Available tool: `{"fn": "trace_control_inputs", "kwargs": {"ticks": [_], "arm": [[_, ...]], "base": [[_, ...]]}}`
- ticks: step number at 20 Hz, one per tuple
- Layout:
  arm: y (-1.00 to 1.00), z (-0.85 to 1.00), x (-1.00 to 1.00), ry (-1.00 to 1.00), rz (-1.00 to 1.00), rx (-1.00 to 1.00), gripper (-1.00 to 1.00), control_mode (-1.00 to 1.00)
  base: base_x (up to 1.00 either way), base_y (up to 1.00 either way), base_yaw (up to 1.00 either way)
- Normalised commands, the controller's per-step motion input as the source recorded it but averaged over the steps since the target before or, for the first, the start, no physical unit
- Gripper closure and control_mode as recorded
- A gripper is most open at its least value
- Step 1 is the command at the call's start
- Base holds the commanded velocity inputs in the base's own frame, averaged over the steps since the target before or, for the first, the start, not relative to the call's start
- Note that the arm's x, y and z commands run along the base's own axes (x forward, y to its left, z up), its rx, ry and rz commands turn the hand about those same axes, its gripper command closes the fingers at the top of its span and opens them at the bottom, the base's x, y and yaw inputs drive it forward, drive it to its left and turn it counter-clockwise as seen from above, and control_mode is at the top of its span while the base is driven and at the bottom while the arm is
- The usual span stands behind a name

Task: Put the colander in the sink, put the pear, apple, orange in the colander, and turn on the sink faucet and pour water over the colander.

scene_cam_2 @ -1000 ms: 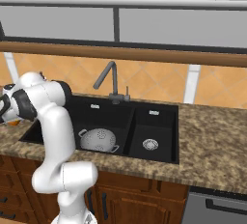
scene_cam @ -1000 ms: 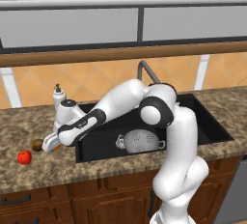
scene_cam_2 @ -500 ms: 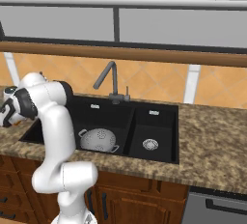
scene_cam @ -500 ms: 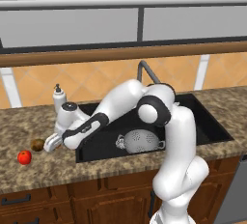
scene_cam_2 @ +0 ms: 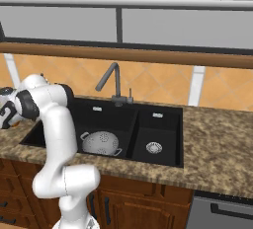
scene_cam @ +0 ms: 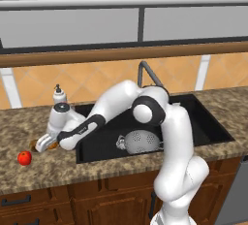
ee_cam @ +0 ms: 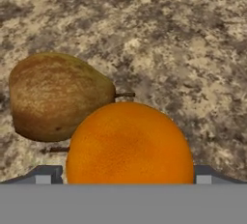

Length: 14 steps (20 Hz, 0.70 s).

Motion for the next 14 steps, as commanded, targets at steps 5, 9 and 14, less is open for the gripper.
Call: {"fn": "trace_control_inputs", "kwargs": {"ticks": [5,9,14], "arm": [[0.01,-0.23,-0.01,0.00,0.00,0.00,1.00,-1.00],[-0.02,-0.27,-0.05,0.00,0.00,0.00,1.00,-1.00],[-0.36,-0.02,-0.11,-0.01,0.00,0.00,1.00,-1.00]], "base": [[0.00,0.00,0.00],[0.00,0.00,0.00],[0.00,0.00,0.00]]}}
